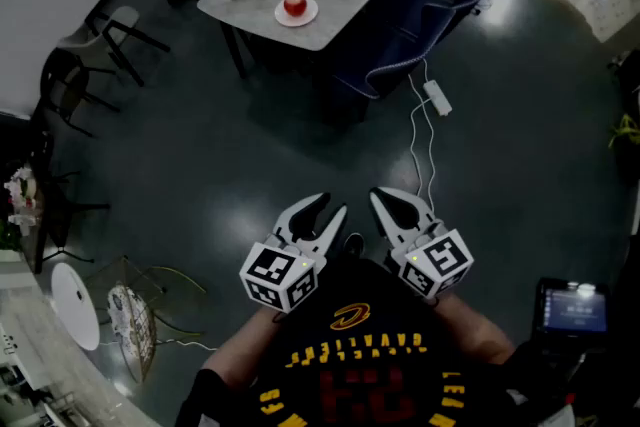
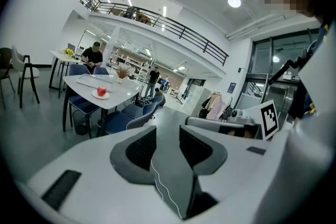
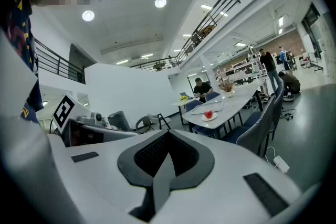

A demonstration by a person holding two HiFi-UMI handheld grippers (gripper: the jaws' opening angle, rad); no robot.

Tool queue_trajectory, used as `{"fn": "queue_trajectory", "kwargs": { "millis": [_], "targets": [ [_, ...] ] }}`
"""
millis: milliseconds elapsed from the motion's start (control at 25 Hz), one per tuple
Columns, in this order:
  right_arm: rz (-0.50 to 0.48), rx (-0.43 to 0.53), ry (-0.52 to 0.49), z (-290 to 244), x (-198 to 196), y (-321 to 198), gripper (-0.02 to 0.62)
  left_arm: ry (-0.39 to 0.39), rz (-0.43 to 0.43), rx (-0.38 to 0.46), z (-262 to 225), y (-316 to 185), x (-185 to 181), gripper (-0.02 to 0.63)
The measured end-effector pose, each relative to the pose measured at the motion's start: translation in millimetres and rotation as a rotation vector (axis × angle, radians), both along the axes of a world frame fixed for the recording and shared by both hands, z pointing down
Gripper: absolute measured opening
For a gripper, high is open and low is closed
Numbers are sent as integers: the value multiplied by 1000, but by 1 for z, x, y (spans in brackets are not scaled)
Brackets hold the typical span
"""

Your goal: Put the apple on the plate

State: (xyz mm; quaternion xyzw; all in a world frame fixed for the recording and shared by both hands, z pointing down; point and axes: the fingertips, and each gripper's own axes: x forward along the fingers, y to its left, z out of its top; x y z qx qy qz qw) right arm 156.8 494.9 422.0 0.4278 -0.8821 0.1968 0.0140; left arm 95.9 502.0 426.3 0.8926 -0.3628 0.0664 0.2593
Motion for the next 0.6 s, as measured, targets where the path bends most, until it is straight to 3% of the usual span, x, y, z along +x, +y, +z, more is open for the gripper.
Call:
{"fn": "queue_trajectory", "kwargs": {
  "millis": [320, 600],
  "targets": [
    [15, 36, 12, -8, -8, 4, 8, 7, -21, 10, -4, 4, -12, 140],
    [2, 40, 86, -3, -23, 0, 8, 12, -66, -14, 2, 3, -27, 140]
  ]
}}
